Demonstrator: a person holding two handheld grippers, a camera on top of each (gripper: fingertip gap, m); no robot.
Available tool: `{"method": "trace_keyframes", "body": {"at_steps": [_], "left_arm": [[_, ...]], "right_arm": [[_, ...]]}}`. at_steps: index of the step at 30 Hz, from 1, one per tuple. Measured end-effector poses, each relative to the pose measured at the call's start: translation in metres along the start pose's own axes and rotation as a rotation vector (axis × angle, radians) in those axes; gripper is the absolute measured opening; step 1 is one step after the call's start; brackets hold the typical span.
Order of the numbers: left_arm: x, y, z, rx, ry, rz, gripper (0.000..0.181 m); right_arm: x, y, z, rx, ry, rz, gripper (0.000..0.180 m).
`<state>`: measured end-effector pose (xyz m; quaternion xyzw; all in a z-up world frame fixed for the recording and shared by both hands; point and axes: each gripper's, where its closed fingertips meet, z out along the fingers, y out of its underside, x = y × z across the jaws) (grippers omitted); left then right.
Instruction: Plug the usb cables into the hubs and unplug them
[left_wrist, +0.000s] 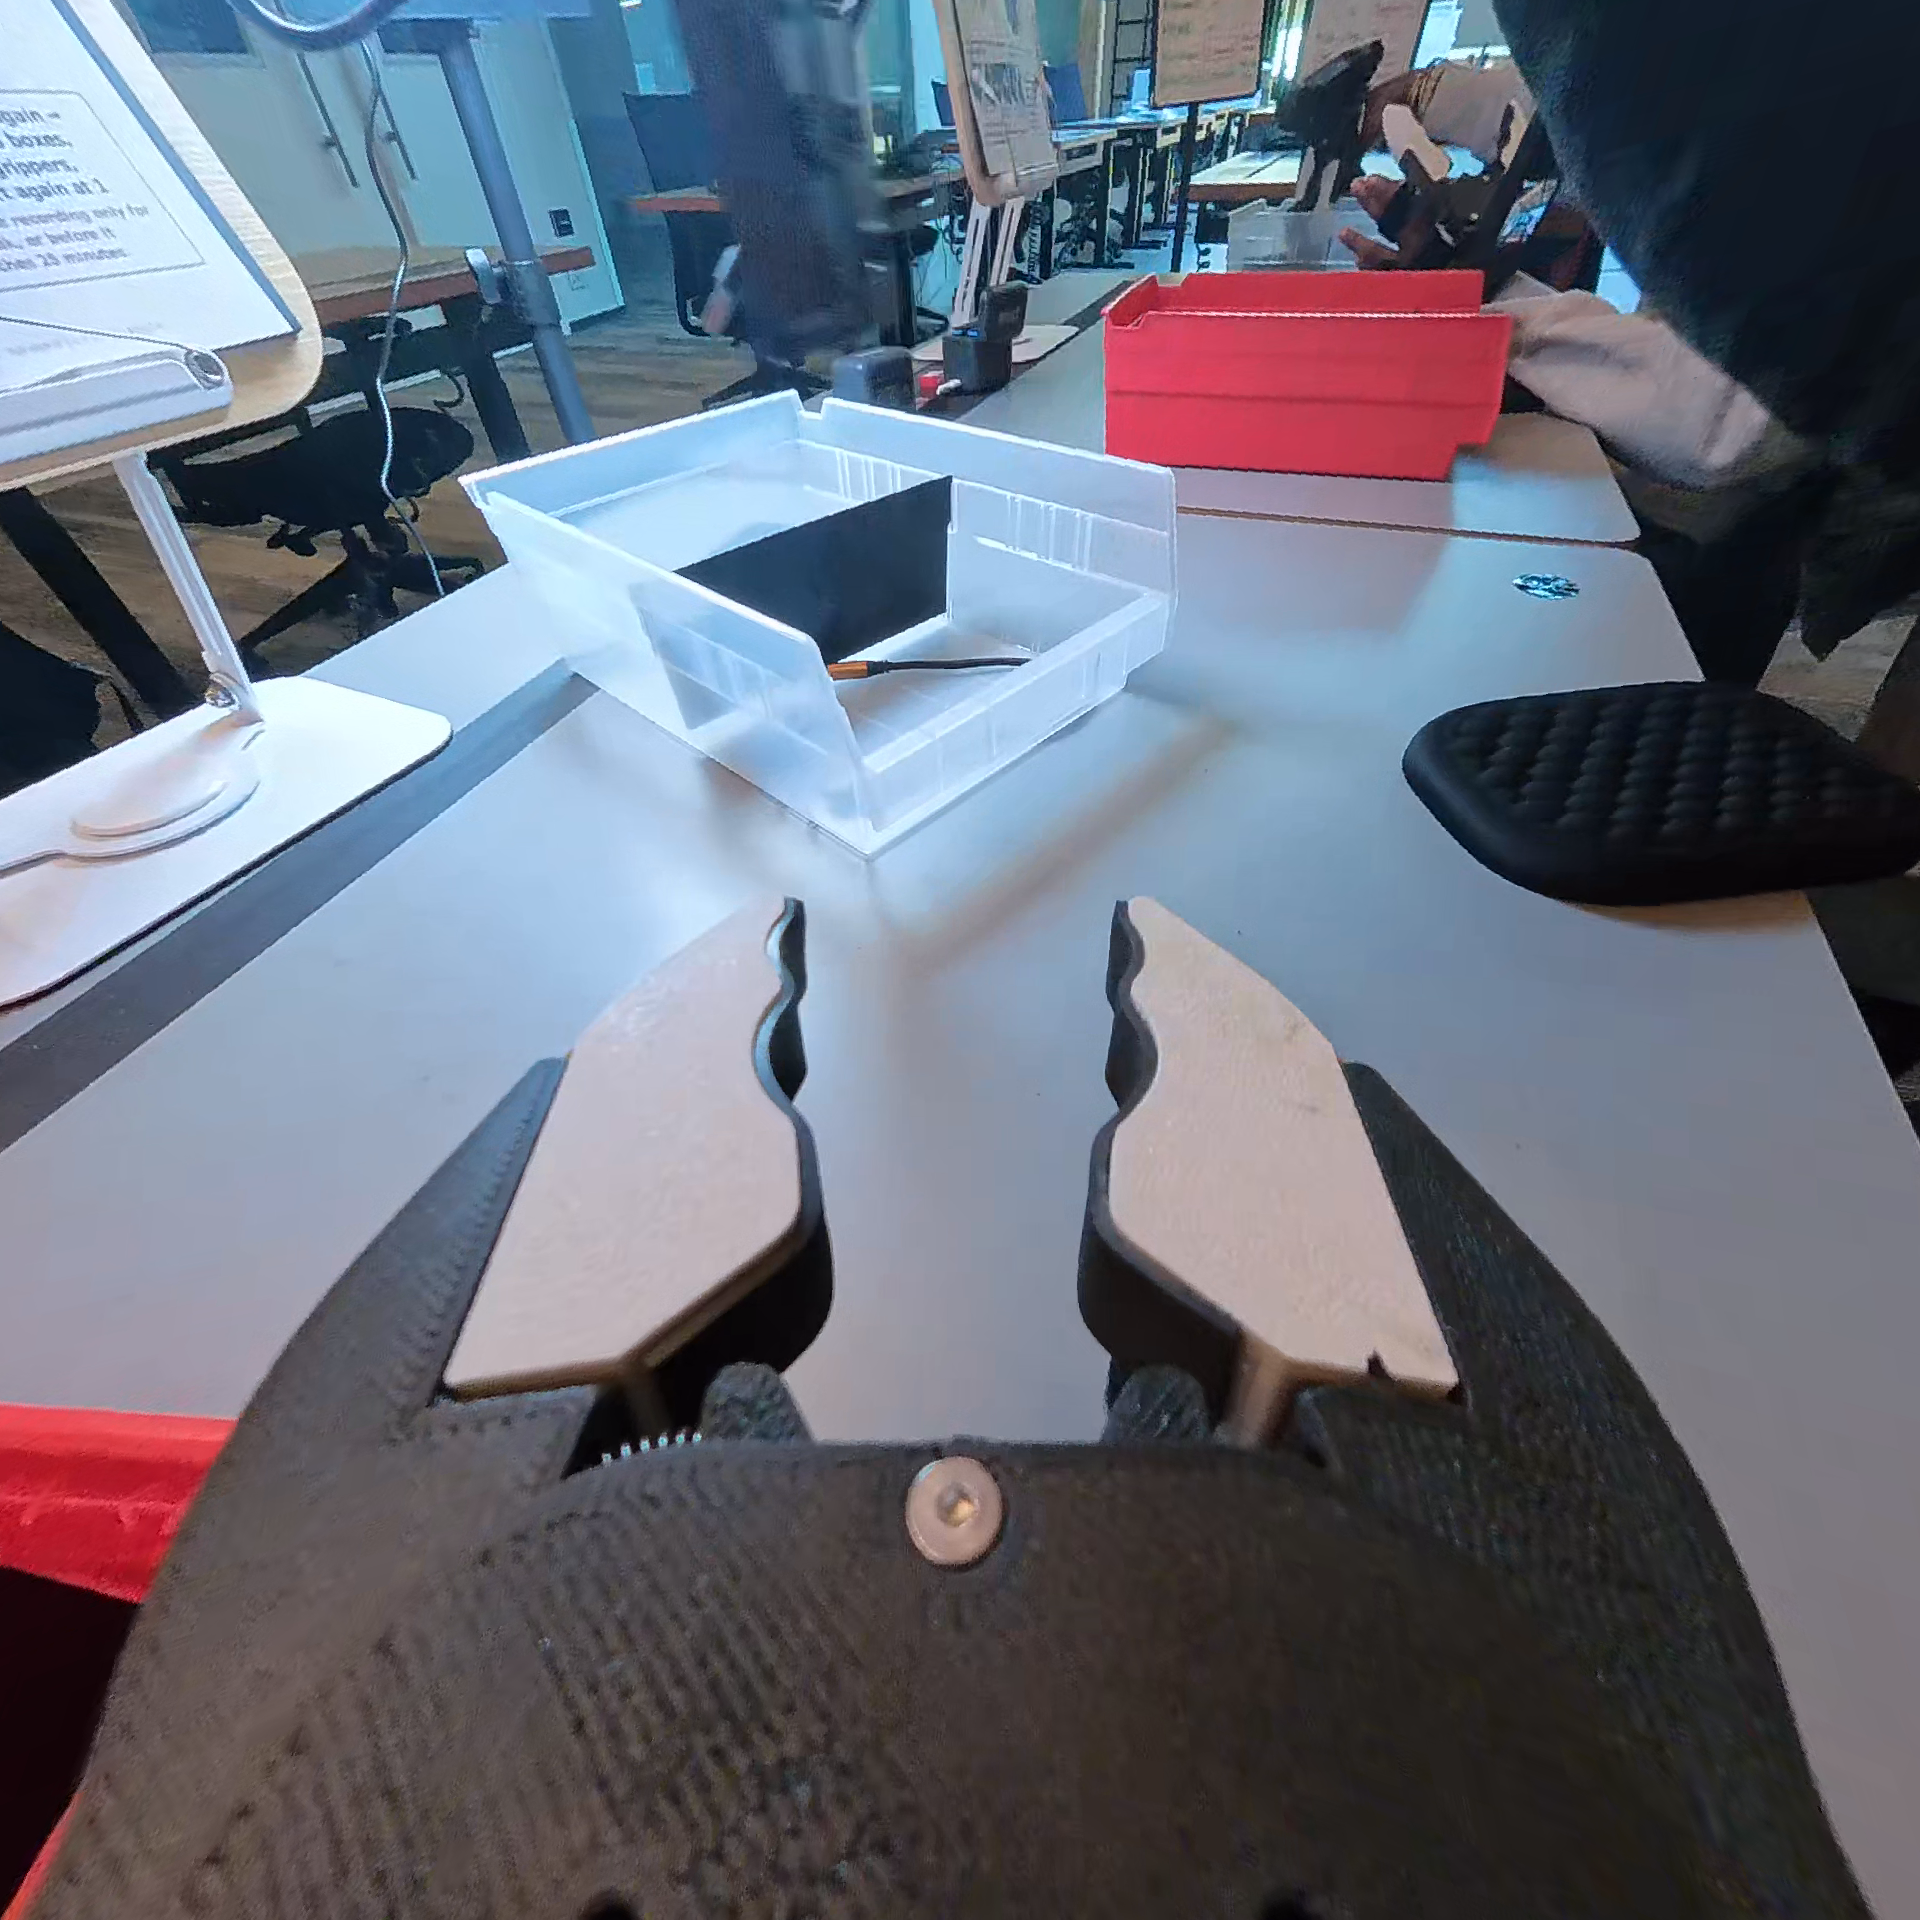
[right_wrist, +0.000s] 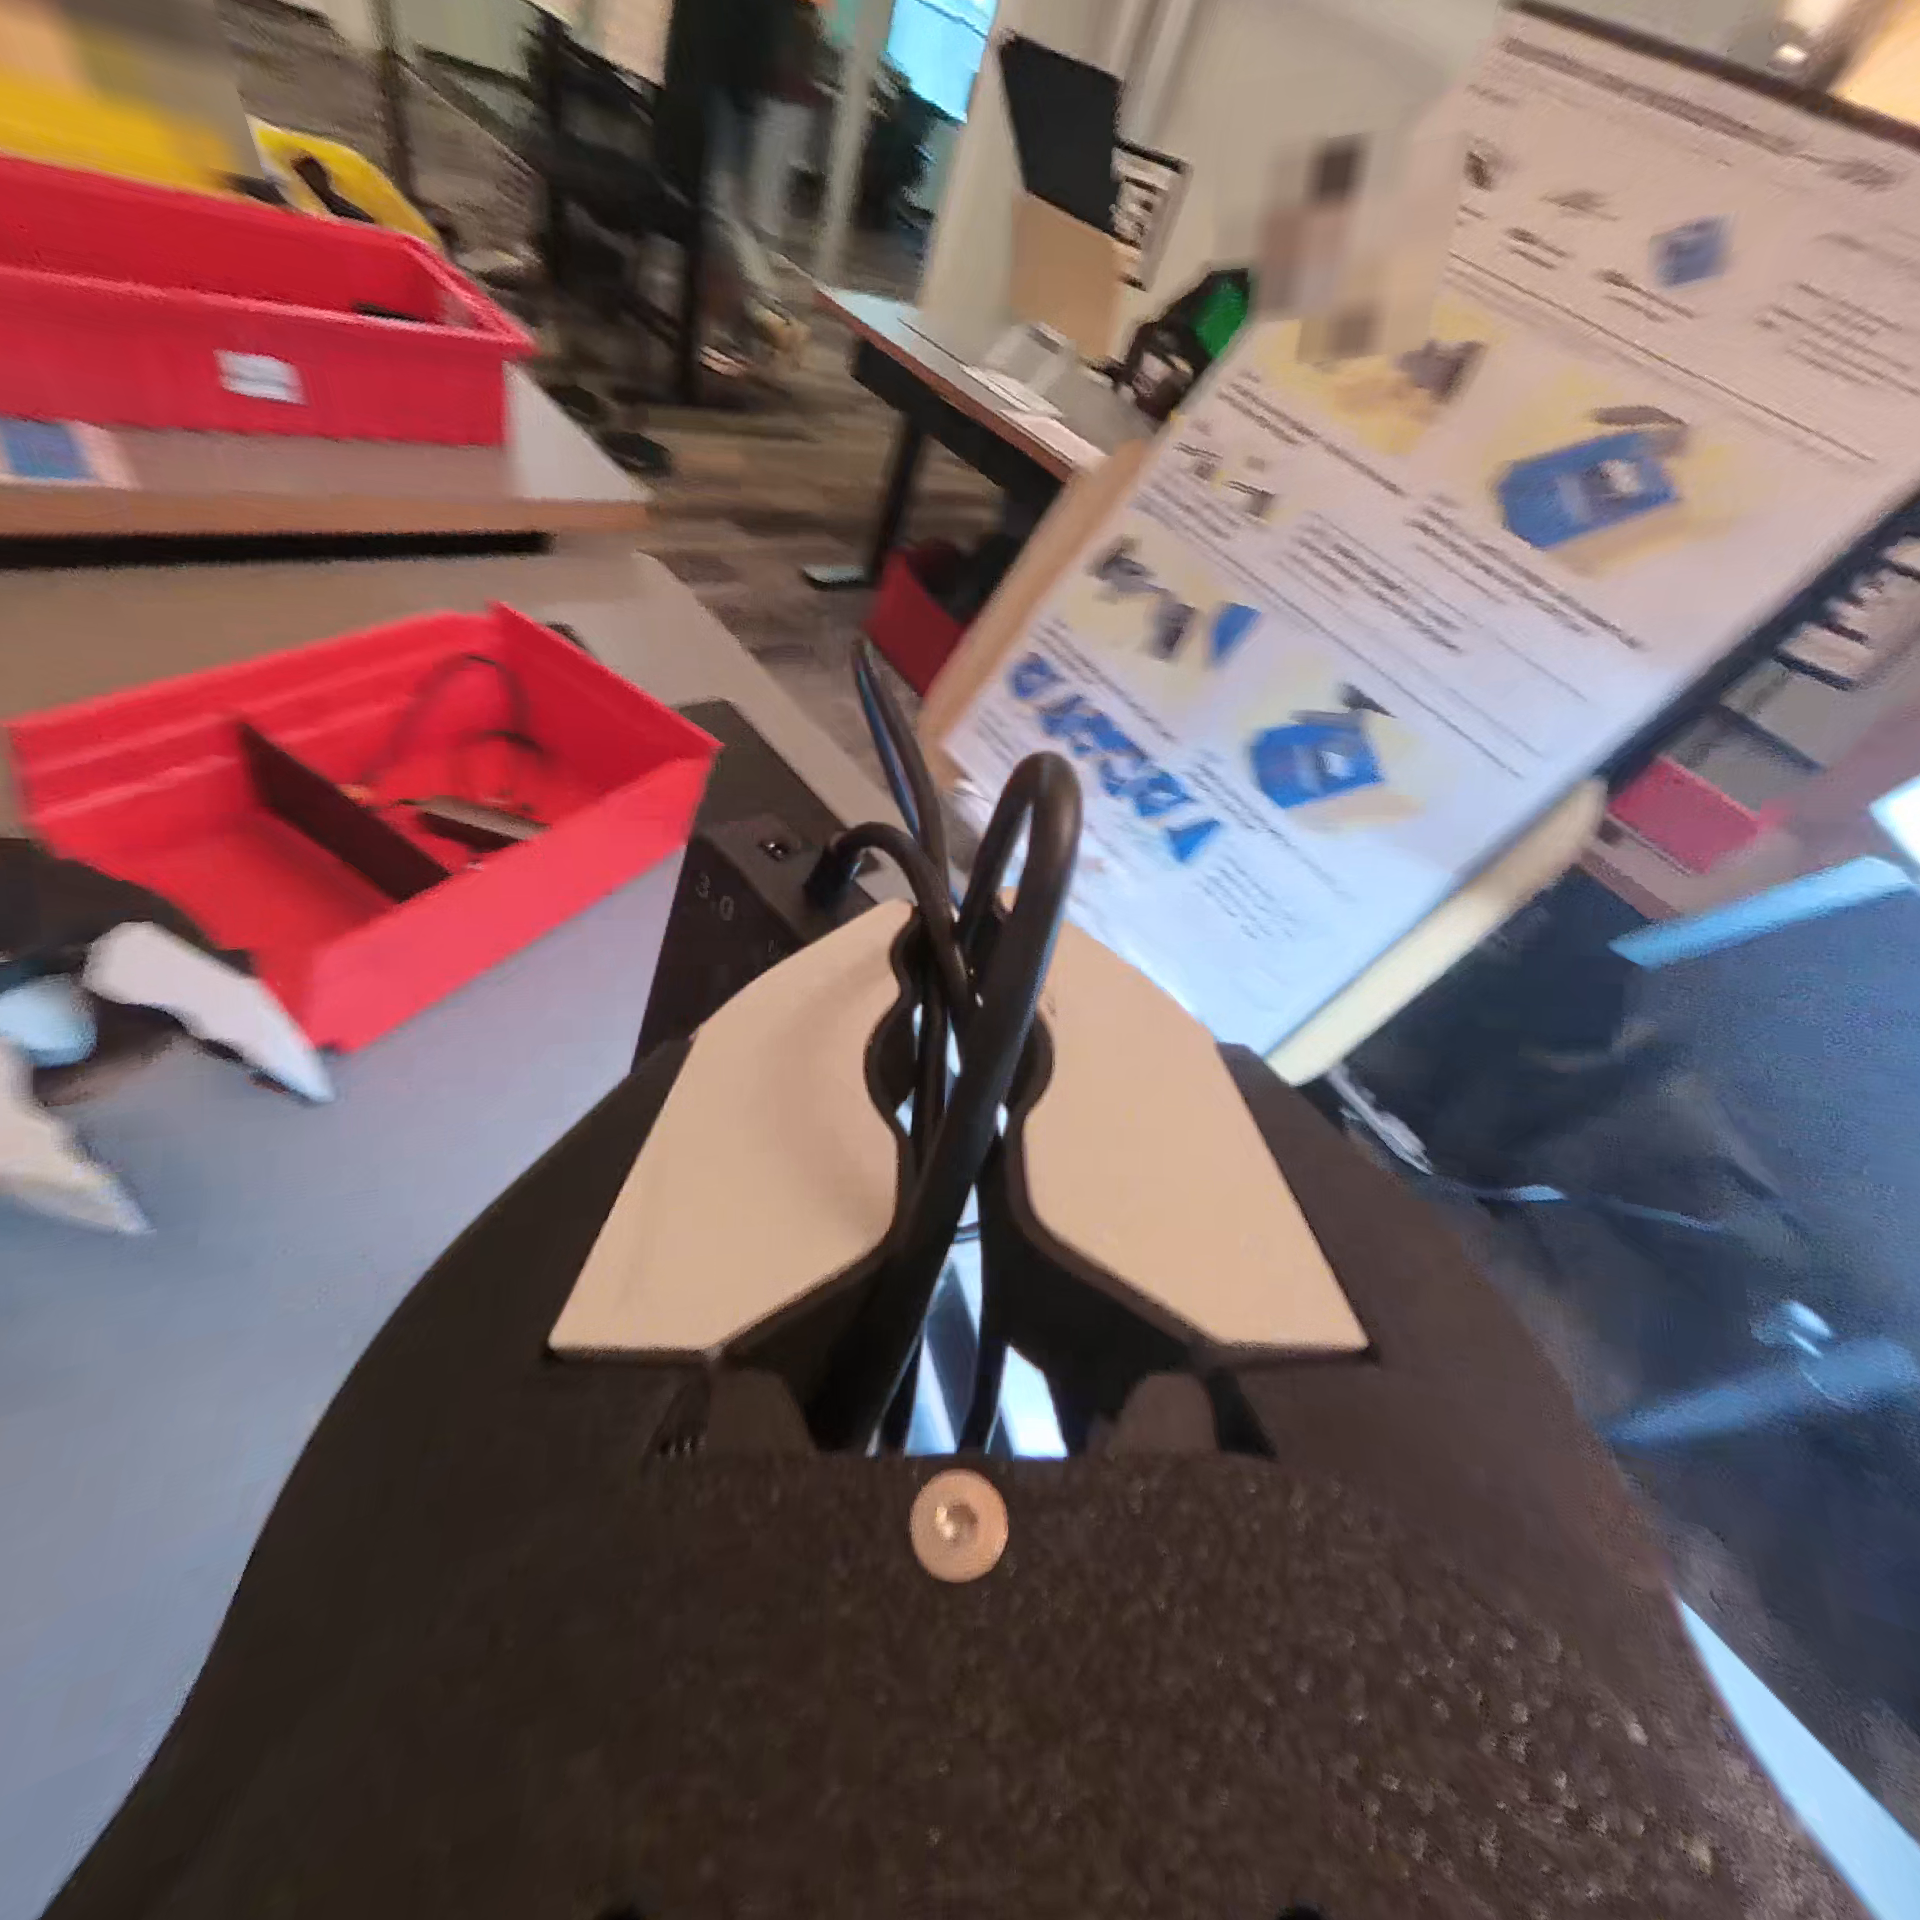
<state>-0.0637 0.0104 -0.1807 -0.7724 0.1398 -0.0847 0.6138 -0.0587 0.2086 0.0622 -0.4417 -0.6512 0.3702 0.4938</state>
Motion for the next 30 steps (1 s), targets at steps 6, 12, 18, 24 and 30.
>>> {"method": "trace_keyframes", "body": {"at_steps": [6,12,18,24,30], "left_arm": [[0.002,0.006,0.003,-0.029,0.007,0.012,0.055],[0.004,0.012,0.006,-0.062,0.008,0.031,0.054],[0.004,0.020,0.010,-0.086,0.023,0.014,0.053],[0.007,0.024,0.012,-0.110,0.030,0.026,0.053],[0.008,0.030,0.015,-0.129,0.044,0.020,0.053]], "right_arm": [[0.092,0.061,0.020,-0.206,0.236,-0.046,0.009],[0.100,0.179,0.056,-0.433,0.206,0.020,0.008],[0.092,0.243,0.073,-0.512,0.070,0.209,0.009],[0.096,0.283,0.071,-0.676,0.011,0.215,0.018],[0.055,0.303,0.072,-0.817,-0.120,0.021,0.061]]}}
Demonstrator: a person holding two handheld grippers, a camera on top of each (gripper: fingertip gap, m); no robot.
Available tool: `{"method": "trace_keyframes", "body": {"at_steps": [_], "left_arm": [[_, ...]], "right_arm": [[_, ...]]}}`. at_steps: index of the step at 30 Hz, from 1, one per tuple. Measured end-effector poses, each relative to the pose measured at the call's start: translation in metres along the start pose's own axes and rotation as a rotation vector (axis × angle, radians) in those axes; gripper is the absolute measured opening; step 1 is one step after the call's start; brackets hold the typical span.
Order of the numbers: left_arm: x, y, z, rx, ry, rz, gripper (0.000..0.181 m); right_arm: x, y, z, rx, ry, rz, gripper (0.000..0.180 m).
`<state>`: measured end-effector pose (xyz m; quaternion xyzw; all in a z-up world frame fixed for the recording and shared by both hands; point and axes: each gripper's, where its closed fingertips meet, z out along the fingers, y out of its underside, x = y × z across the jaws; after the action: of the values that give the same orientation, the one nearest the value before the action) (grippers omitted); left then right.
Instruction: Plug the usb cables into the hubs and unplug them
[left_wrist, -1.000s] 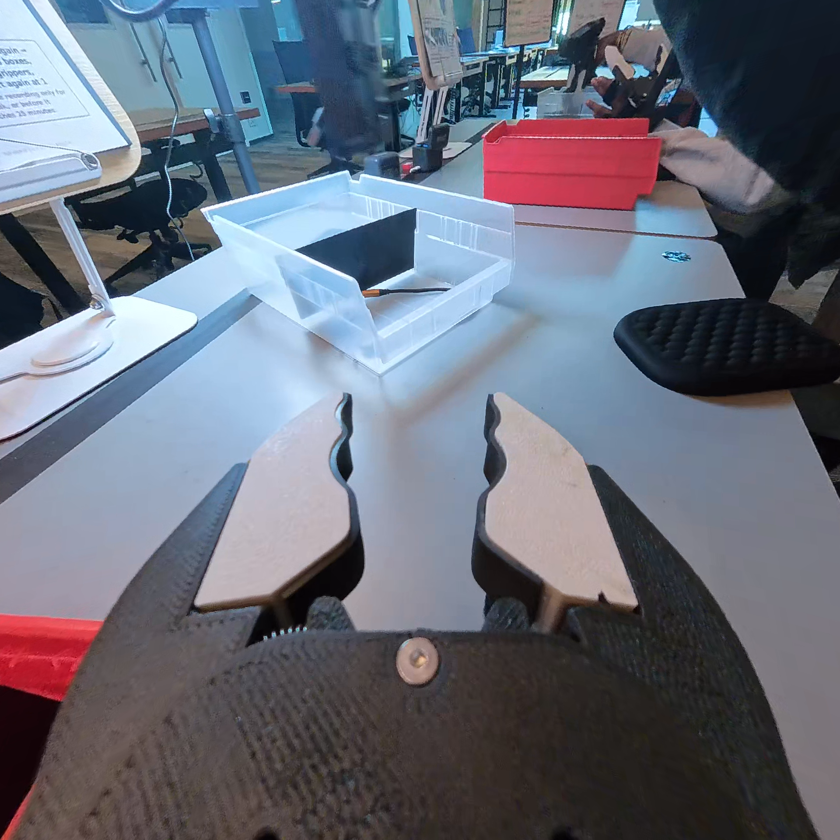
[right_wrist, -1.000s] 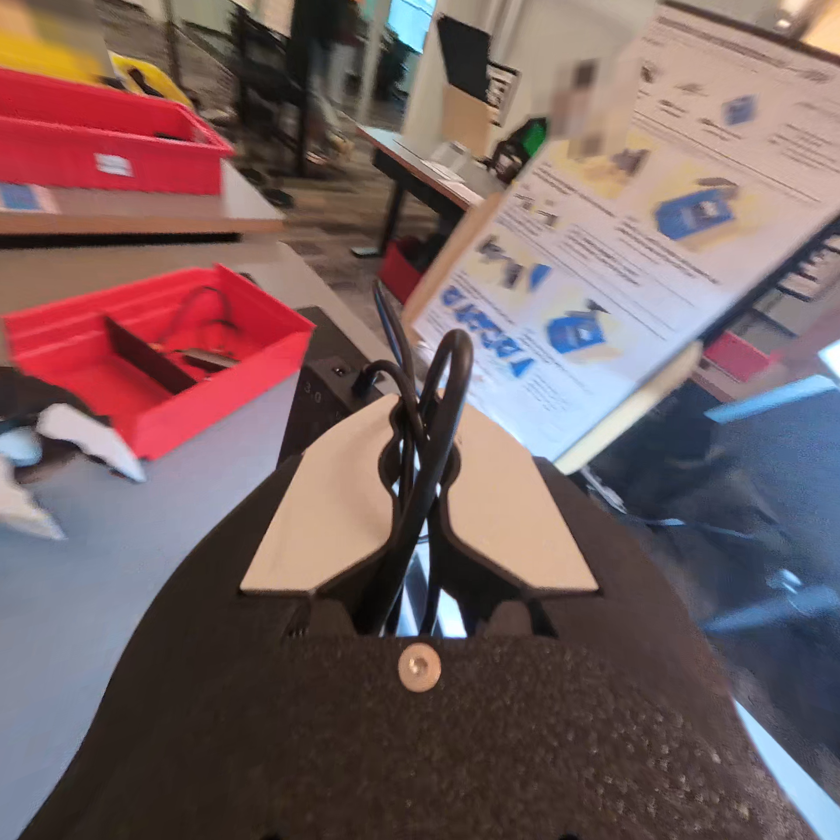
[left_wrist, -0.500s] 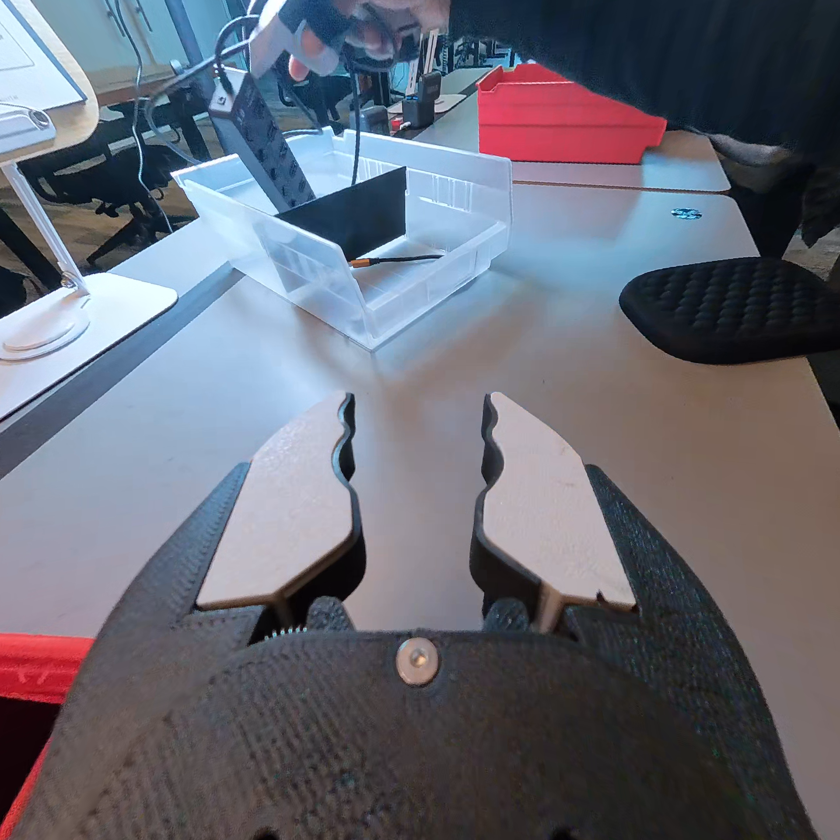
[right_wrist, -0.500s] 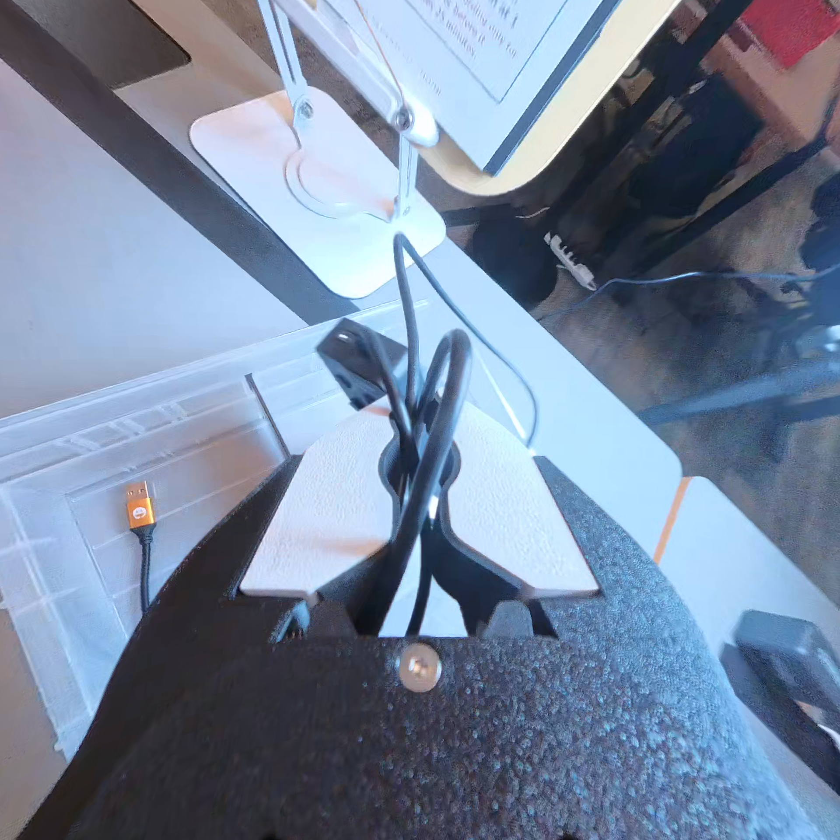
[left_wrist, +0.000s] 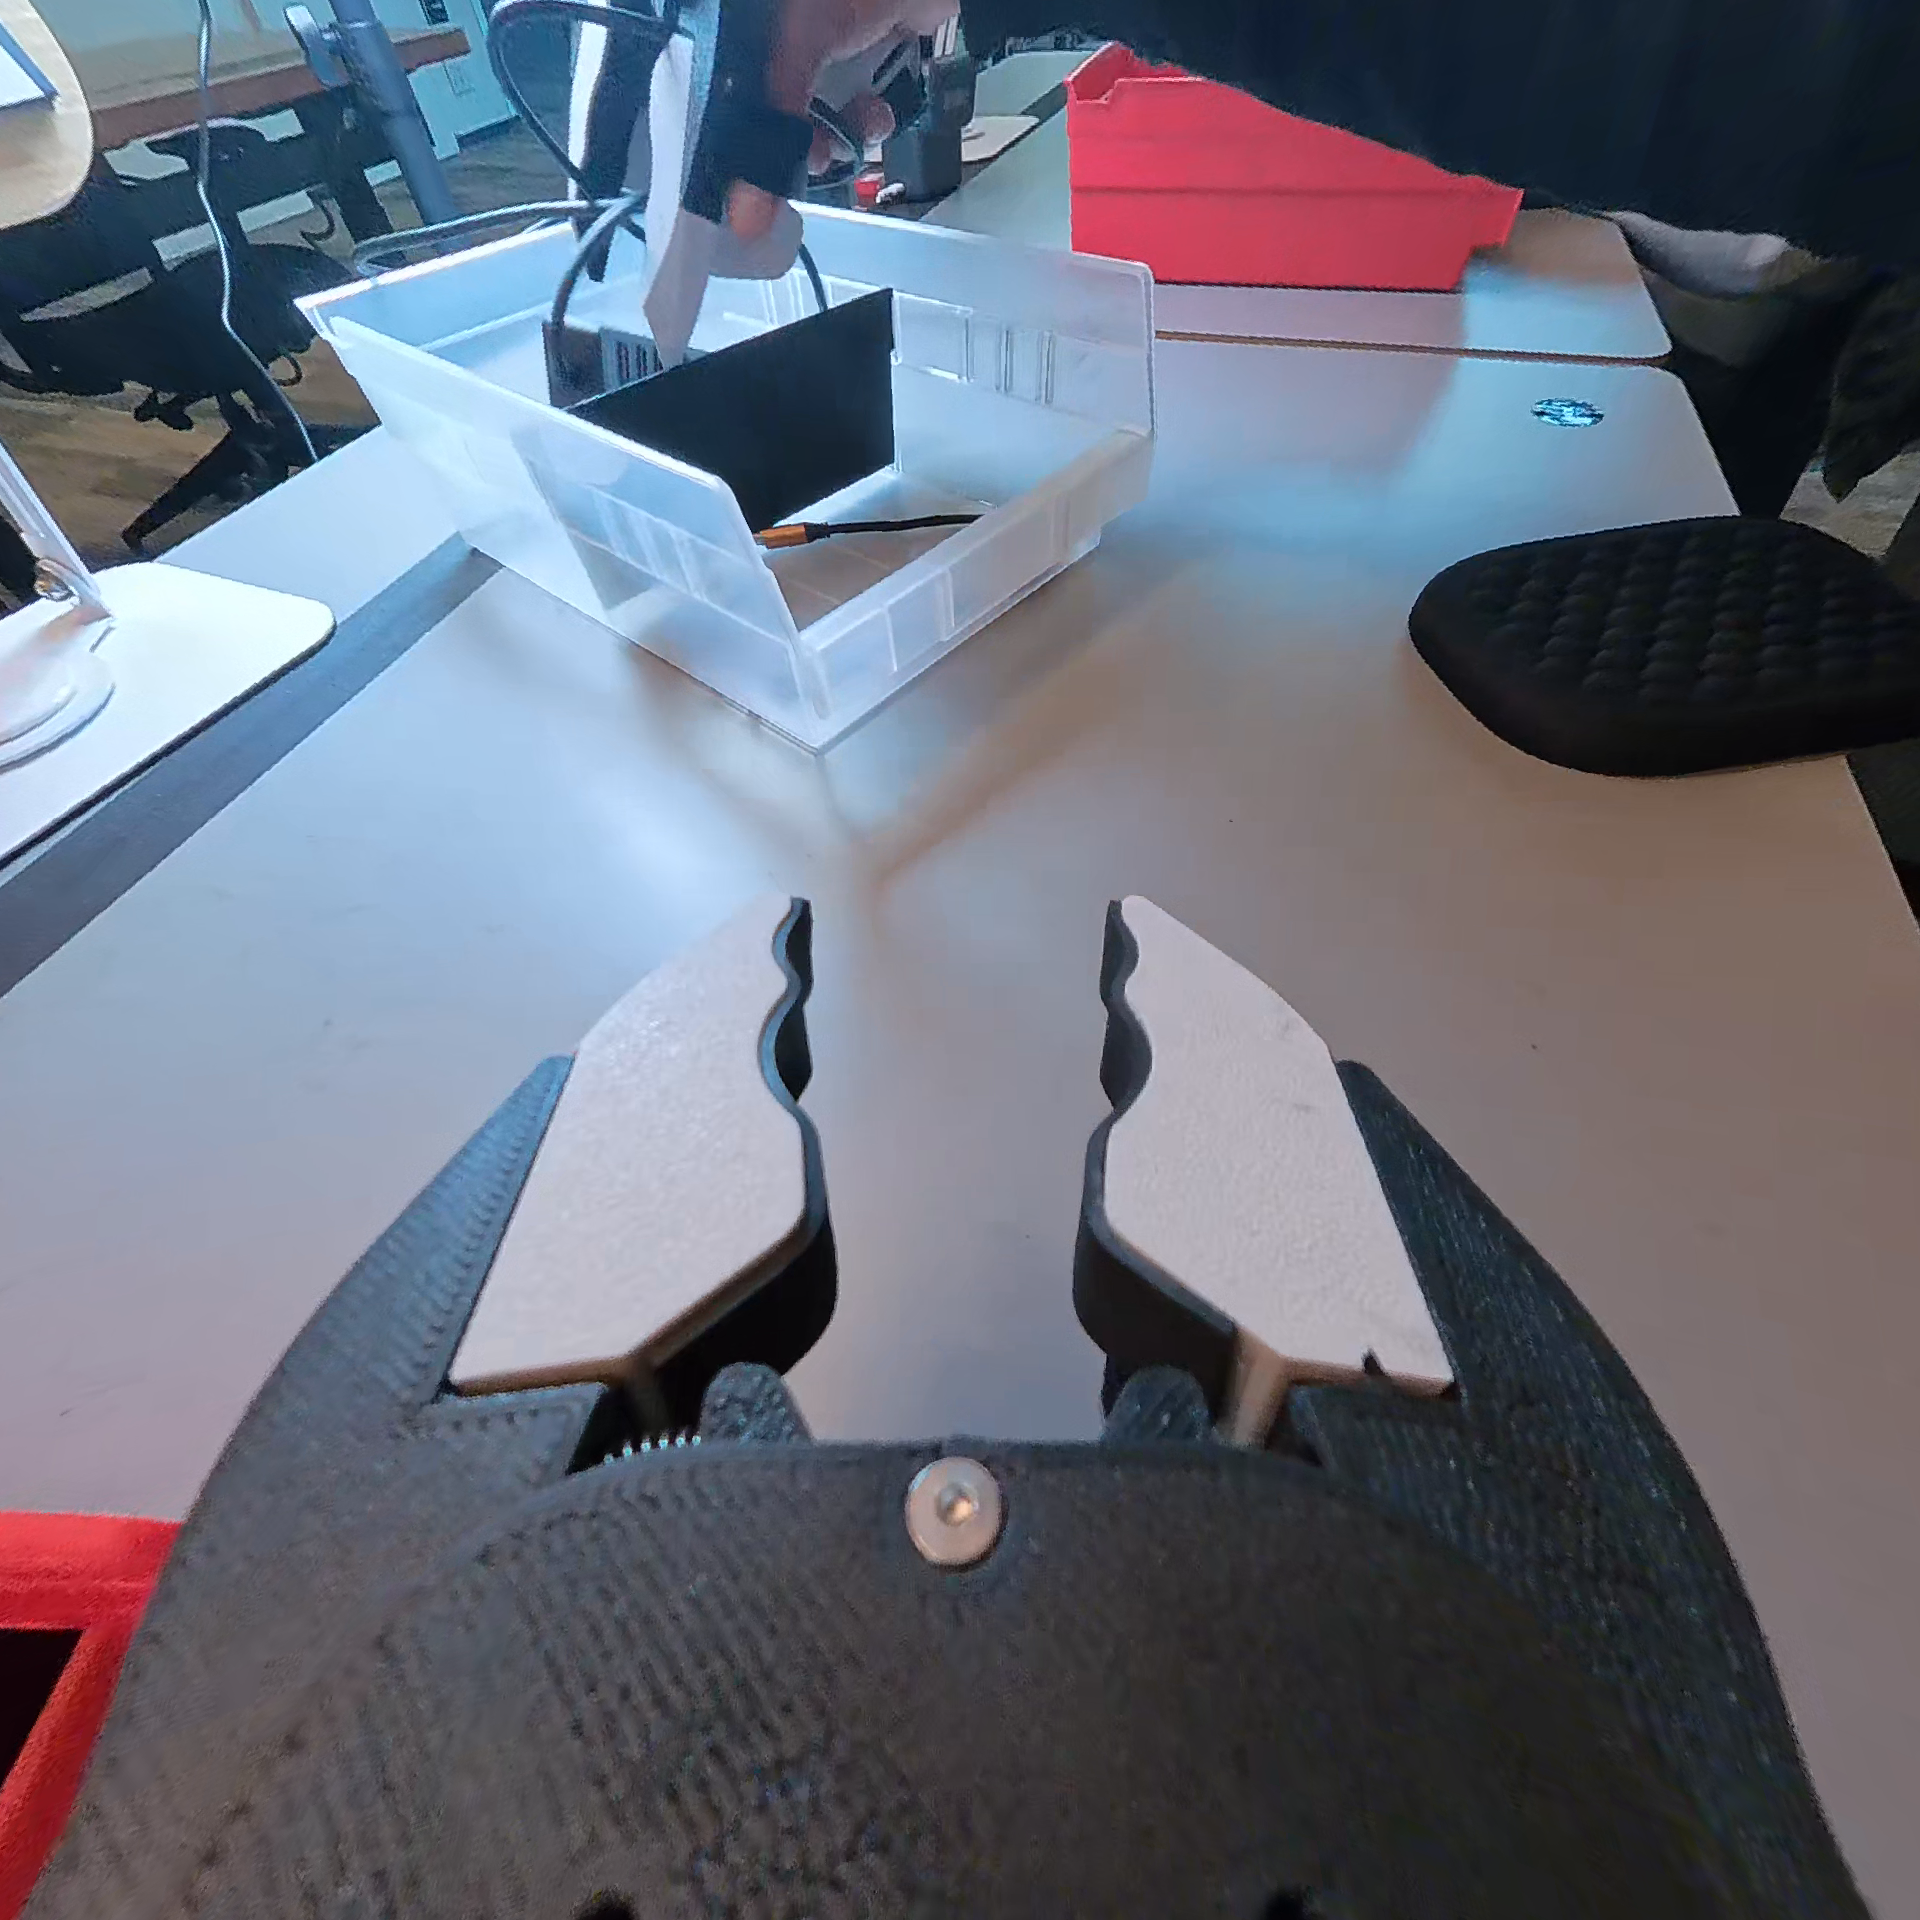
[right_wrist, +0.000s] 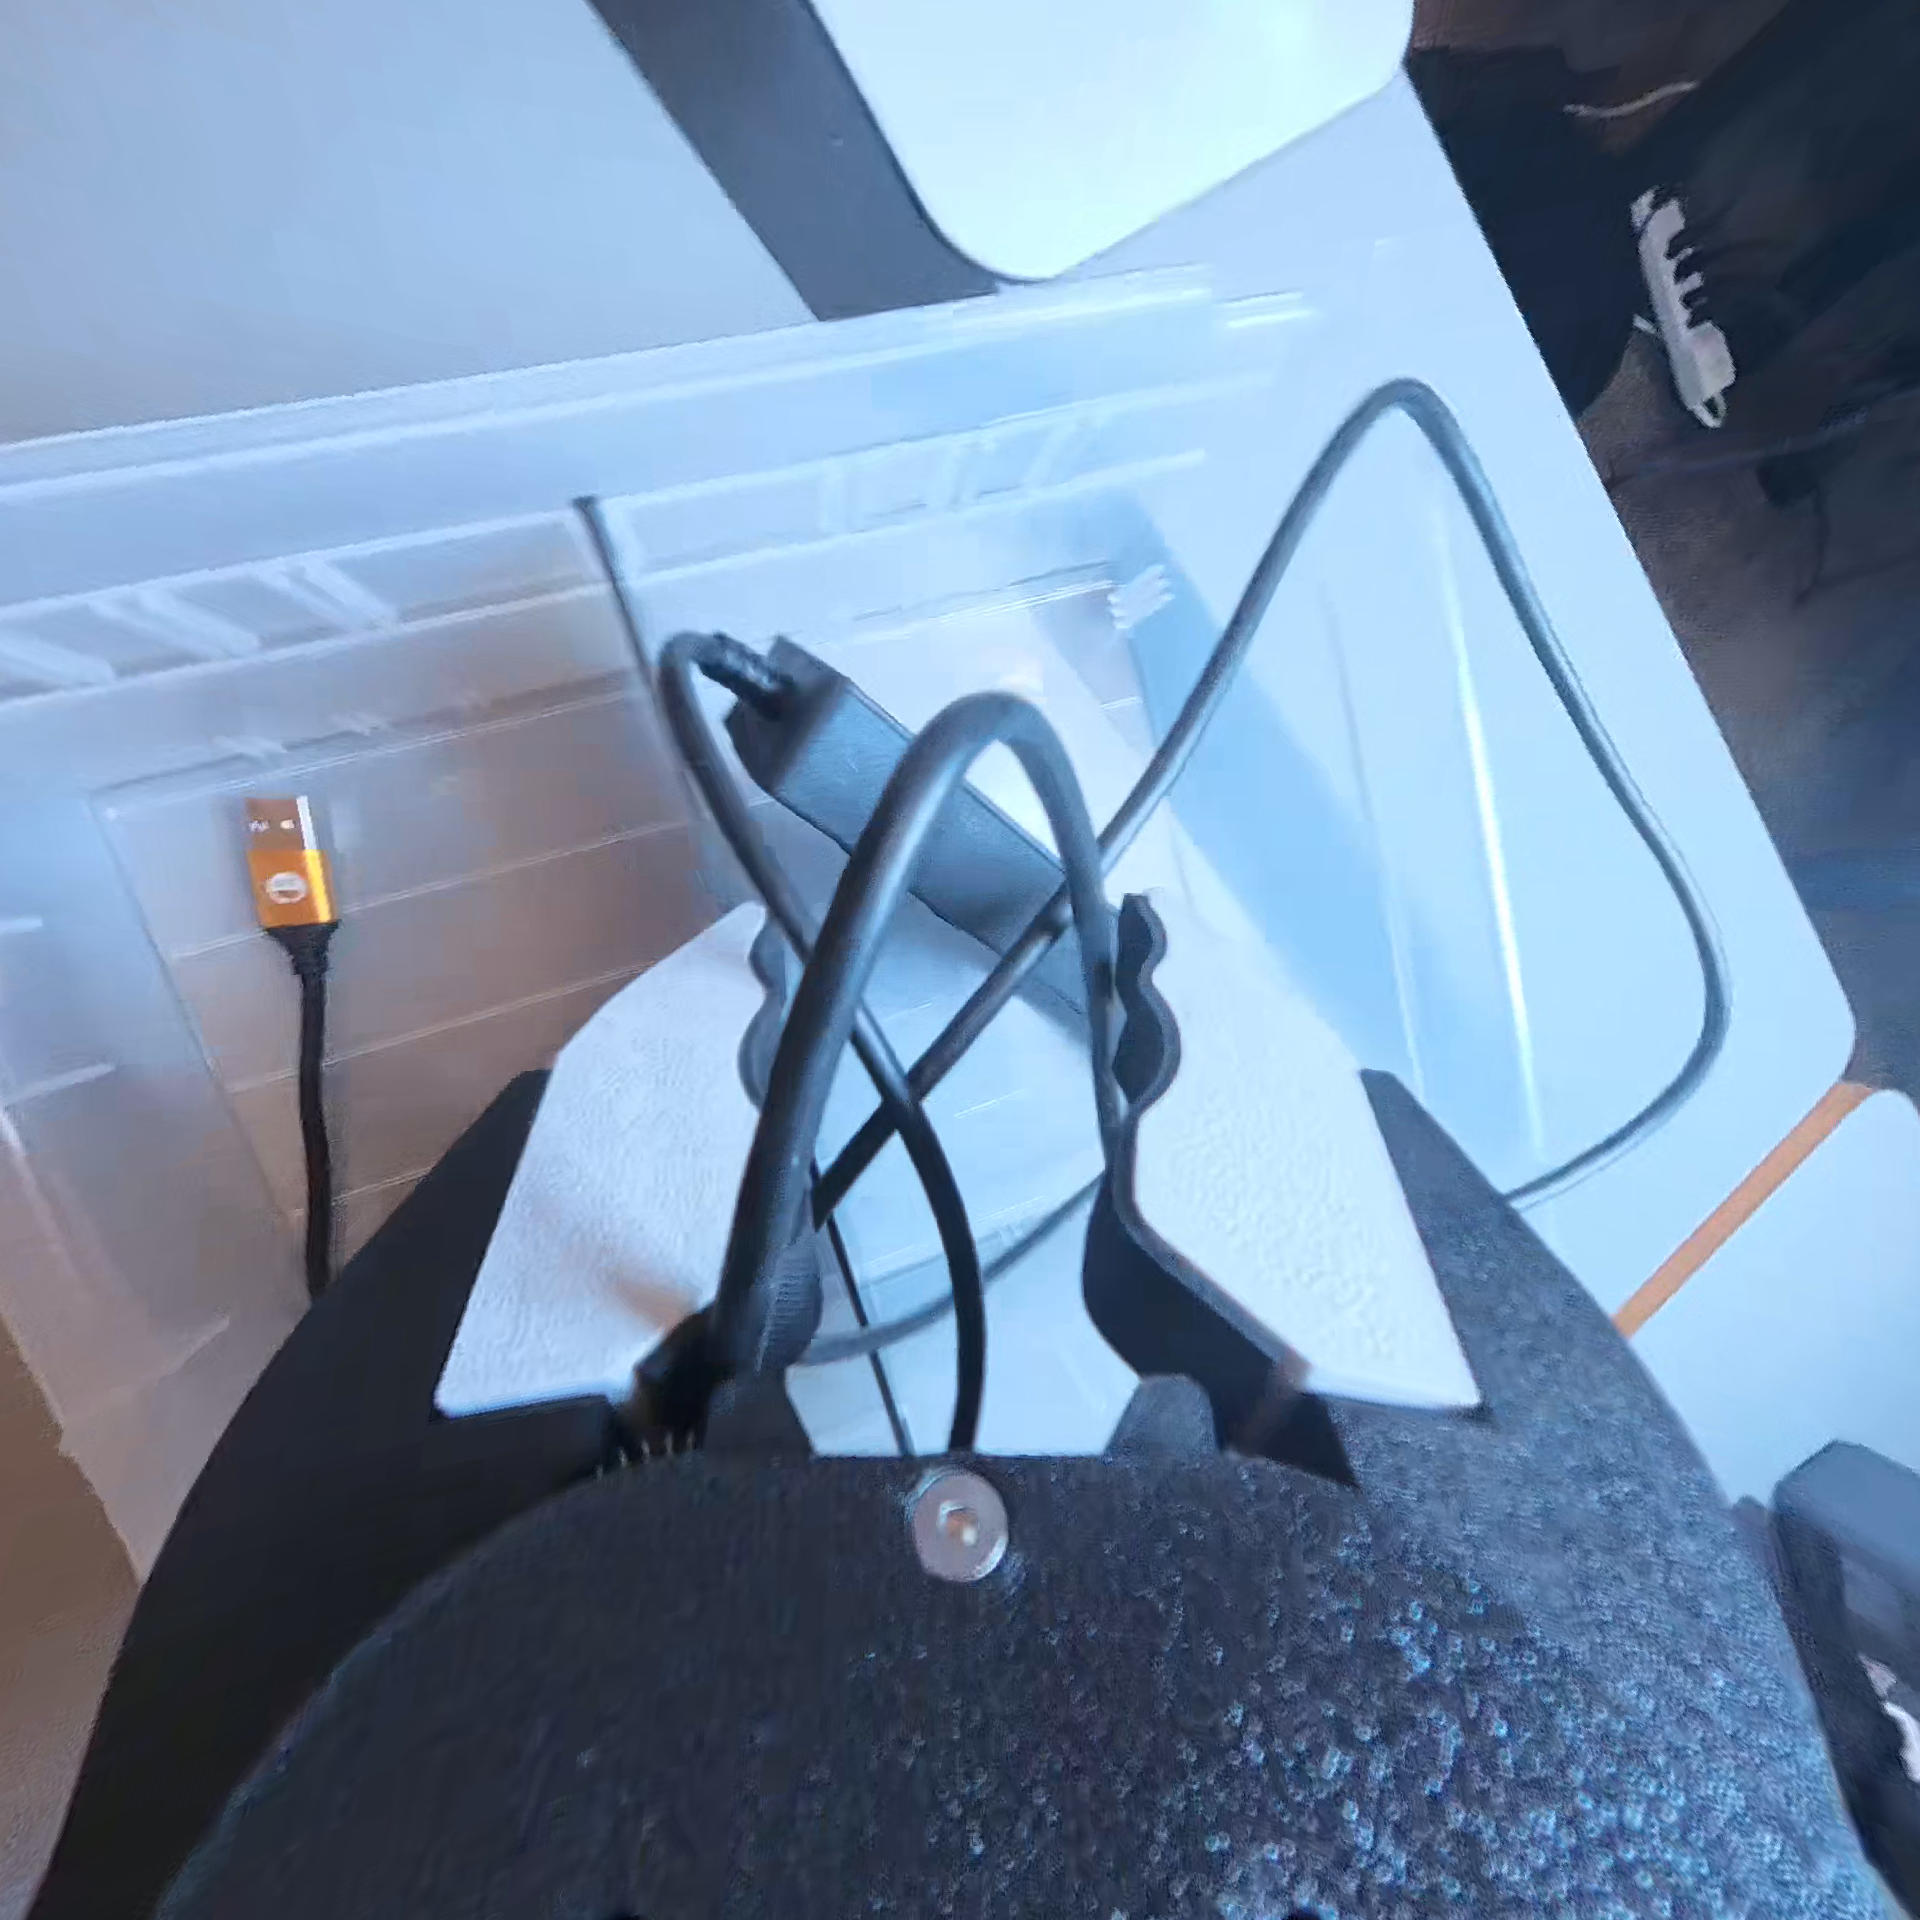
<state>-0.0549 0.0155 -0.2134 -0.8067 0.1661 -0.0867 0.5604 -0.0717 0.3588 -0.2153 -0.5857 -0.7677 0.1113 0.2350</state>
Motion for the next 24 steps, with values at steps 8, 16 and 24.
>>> {"method": "trace_keyframes", "body": {"at_steps": [8,16,24], "left_arm": [[-0.002,0.002,0.000,-0.009,-0.002,-0.008,0.054],[-0.004,0.006,0.002,-0.020,-0.002,-0.022,0.054],[-0.020,-0.004,-0.012,0.016,-0.071,-0.037,0.053]], "right_arm": [[0.001,-0.050,-0.067,0.206,0.047,-0.003,0.091],[0.016,-0.070,-0.140,0.529,0.156,0.141,0.072],[-0.063,-0.052,-0.166,0.799,0.143,0.124,0.044]]}}
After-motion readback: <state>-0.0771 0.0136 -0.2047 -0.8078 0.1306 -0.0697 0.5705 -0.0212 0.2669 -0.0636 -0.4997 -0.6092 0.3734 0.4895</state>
